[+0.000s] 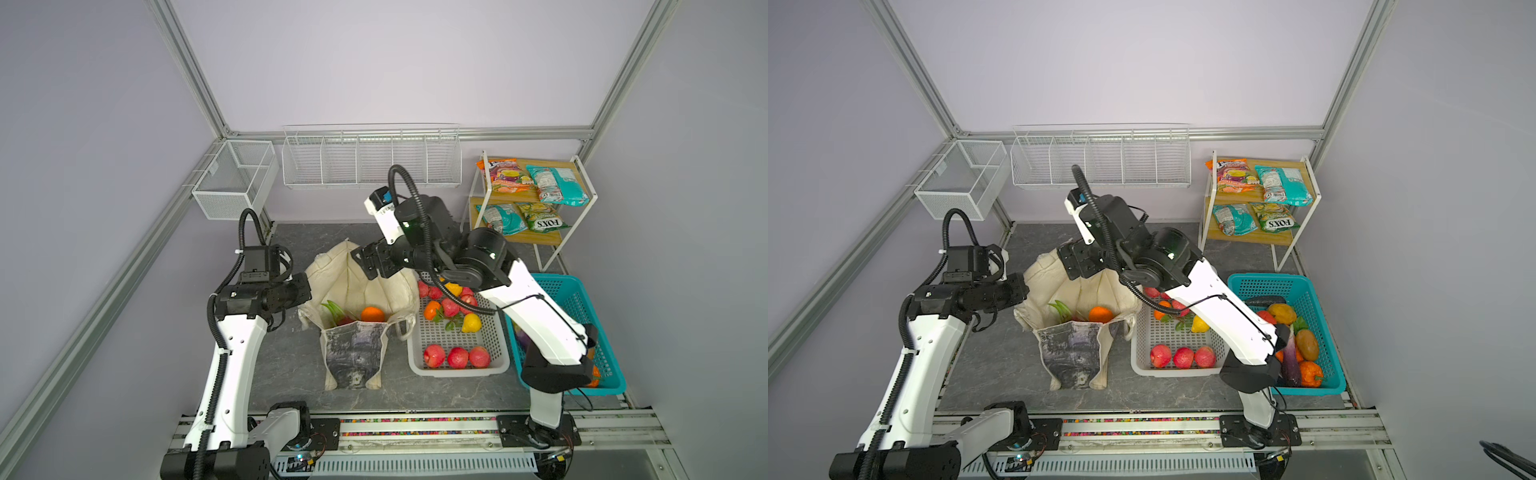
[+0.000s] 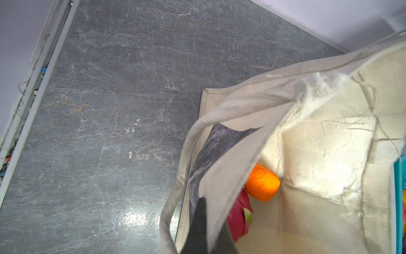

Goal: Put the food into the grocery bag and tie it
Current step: 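Move the right gripper back over the white fruit basket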

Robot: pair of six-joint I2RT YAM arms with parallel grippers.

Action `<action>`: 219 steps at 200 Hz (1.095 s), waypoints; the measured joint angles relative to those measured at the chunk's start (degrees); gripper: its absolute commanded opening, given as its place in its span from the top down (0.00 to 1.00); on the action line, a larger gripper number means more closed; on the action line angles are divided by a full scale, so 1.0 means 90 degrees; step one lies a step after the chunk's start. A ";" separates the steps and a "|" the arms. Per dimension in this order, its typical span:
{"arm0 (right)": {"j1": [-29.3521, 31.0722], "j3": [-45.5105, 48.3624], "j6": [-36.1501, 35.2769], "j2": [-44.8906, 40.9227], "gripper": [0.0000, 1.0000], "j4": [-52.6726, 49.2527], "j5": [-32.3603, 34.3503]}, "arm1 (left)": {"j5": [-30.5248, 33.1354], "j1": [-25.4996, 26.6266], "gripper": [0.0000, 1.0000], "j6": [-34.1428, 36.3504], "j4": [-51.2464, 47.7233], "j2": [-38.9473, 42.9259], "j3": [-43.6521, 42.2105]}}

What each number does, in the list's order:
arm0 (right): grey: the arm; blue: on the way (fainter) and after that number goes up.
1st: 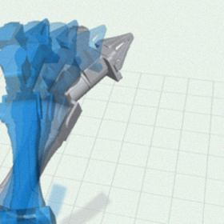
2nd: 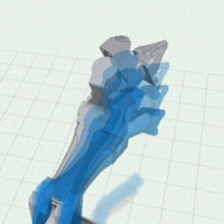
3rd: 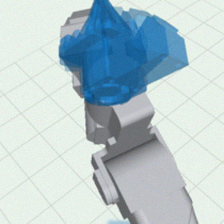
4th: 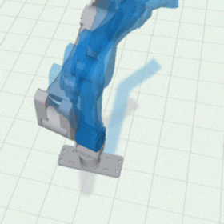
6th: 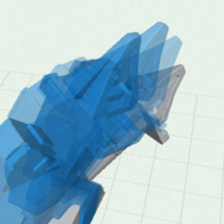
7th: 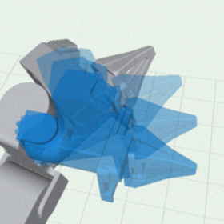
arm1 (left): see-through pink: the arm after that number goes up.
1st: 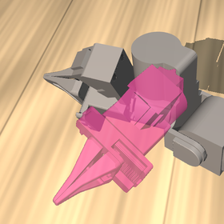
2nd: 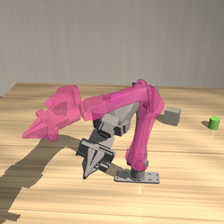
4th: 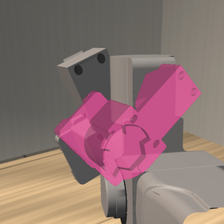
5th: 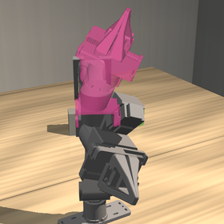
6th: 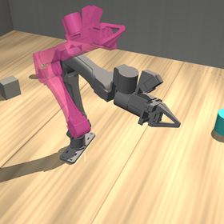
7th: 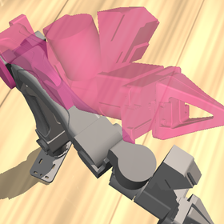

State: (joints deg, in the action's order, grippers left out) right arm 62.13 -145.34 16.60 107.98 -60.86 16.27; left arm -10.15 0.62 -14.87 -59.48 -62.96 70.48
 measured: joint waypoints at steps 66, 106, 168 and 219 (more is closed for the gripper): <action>-0.0284 0.3181 0.0406 -0.1933 0.11 -0.0328 0.1173 | 0.0007 0.0000 1.00 0.0000 -0.0051 0.0046 0.0000; -0.0777 0.5268 0.1042 -0.3050 0.11 -0.0284 0.1049 | 0.0027 0.0000 1.00 0.0000 -0.0053 0.0046 0.0000; -0.1081 0.6934 0.1722 -0.3655 0.11 -0.0209 0.0403 | 0.0083 0.0000 1.00 0.0002 -0.0053 0.0044 0.0000; -0.1222 0.7257 0.1829 -0.3667 0.10 -0.0257 0.0015 | 0.0151 0.0000 1.00 0.0007 -0.0058 0.0002 0.0000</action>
State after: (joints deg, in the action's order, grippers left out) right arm 51.13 -80.03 33.06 74.98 -63.18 16.40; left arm -8.80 0.62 -14.81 -60.01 -62.94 70.48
